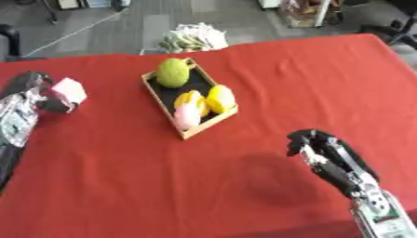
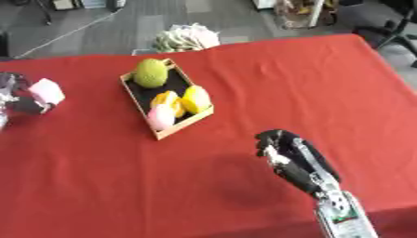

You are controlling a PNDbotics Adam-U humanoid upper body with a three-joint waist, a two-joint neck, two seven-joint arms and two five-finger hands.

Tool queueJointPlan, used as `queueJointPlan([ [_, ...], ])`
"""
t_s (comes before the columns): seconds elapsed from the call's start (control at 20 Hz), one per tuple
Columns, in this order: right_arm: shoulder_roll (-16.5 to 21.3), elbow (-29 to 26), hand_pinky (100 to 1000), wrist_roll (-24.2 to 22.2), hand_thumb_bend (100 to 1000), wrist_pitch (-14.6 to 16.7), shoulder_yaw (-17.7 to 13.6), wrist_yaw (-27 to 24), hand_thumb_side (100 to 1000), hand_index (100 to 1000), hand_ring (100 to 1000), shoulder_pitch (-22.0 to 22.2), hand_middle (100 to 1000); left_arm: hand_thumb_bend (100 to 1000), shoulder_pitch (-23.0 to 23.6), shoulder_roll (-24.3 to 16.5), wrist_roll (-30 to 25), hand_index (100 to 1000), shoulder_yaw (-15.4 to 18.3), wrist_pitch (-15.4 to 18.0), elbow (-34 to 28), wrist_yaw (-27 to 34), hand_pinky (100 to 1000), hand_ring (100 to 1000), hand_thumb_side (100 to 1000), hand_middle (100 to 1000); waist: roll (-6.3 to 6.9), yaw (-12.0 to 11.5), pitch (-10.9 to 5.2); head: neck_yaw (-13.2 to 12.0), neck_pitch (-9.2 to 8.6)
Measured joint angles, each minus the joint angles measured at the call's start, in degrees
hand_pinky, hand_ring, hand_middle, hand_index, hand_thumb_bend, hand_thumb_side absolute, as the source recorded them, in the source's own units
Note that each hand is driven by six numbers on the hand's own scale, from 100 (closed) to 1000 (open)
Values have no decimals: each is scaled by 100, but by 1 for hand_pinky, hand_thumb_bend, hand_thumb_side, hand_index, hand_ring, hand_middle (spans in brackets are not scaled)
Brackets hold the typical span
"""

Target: Pick up objects on the table and place them in the box.

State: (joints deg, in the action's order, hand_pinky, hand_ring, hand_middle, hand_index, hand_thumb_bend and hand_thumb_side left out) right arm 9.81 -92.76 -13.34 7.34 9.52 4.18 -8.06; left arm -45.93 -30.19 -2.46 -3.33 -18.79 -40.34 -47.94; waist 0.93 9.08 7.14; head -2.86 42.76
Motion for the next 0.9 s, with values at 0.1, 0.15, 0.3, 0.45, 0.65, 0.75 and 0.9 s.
queueJointPlan([
  [0.1, 1, 1, 696, -2, 100, 0, 0, 0, 504, 700, 571, 0, 553, 568, 2, 0, 66, 784, 0, -49, 5, 31, 774, 673, 274, 661, 0, -4, 0, -1, -1],
  [0.15, 1, 1, 696, -2, 100, 0, 0, 0, 502, 700, 571, -1, 553, 565, 4, 0, 85, 784, 0, -63, 6, 56, 775, 673, 276, 661, 0, -5, 0, -2, -1],
  [0.3, 1, 1, 696, -7, 100, 3, 0, 0, 502, 700, 571, -12, 553, 563, 8, 11, 126, 783, 0, -62, 23, 147, 775, 674, 280, 663, 0, 1, 10, -2, -18],
  [0.45, 1, 2, 696, -11, 100, 6, 1, 0, 503, 700, 571, -50, 553, 556, 14, 52, 163, 778, 0, -48, 61, 233, 776, 675, 298, 667, -3, 31, 39, -3, -57],
  [0.65, 1, 4, 696, -14, 100, 9, 1, -1, 505, 700, 571, -54, 552, 529, 13, 52, 210, 755, 2, -40, 94, 285, 761, 656, 265, 638, -16, 57, 70, -3, -103],
  [0.75, 1, 4, 696, -14, 100, 9, 1, -1, 507, 700, 571, -56, 552, 501, 6, 51, 238, 736, 13, -45, 106, 297, 750, 636, 212, 614, -26, 69, 71, -5, -104],
  [0.9, 1, 6, 696, -14, 100, 9, 1, -1, 509, 700, 571, -70, 552, 430, 1, 50, 308, 678, 32, -40, 103, 308, 715, 580, 113, 545, -26, 73, 81, -5, -104],
])
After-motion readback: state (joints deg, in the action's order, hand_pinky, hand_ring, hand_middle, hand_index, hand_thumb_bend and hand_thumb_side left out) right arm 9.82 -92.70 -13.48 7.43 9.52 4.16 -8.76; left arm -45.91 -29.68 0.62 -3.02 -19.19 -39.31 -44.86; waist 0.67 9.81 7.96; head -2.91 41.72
